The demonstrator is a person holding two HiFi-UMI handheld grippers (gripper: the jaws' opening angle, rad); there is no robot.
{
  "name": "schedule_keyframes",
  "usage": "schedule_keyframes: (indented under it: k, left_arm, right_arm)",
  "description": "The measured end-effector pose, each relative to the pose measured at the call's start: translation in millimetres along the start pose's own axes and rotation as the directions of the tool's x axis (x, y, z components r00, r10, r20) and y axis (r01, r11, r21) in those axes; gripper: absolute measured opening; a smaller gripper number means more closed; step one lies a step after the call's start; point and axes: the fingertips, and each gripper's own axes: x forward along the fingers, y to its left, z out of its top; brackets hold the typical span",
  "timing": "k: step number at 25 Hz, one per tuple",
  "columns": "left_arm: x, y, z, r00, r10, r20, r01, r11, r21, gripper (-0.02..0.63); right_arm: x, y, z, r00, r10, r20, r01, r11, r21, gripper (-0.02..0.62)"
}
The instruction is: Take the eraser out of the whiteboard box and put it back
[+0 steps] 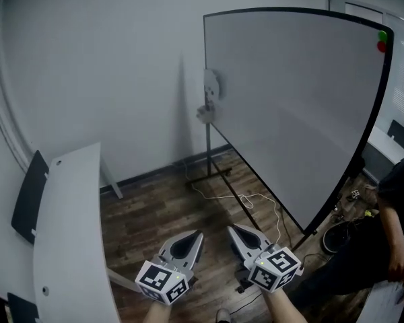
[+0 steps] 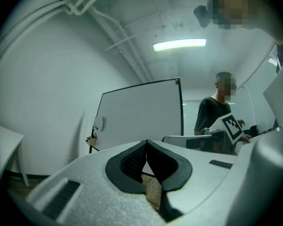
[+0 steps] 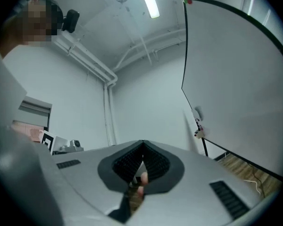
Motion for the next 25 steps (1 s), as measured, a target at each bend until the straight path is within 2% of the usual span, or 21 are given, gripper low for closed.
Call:
schedule_keyframes:
  k: [7,15,20,25]
  left_arm:
    - [43,16,-6,1.000,0.026,-0.015,-0.026,1.000,-0.001,0.005]
    - [76,51,-11,0.999,0.037,-0.017,-0.037,0.999,-0.005,0.005]
    - [106,91,-17,0.999,0.018,-0.026,-0.018,1.000,-0.002,0.005]
    - [133,148,-11,1.000,0.005,-0.029,-0.005,1.000,-0.001,0.005]
  right_arm:
    - [19,-48,9,1.000,0.010,0.007,-0.010,1.000,0.027,0.003]
    - [49,-80,6,1.000,0.001,0.010,-0.001,0.999,0.035,0.003]
    - [92,-104,3,1.000,-0.016,0.018,0.016,0.999,0.029,0.003]
    - [149,-125,6,0.999,-0.039,0.023,0.038,0.999,0.030,0.003]
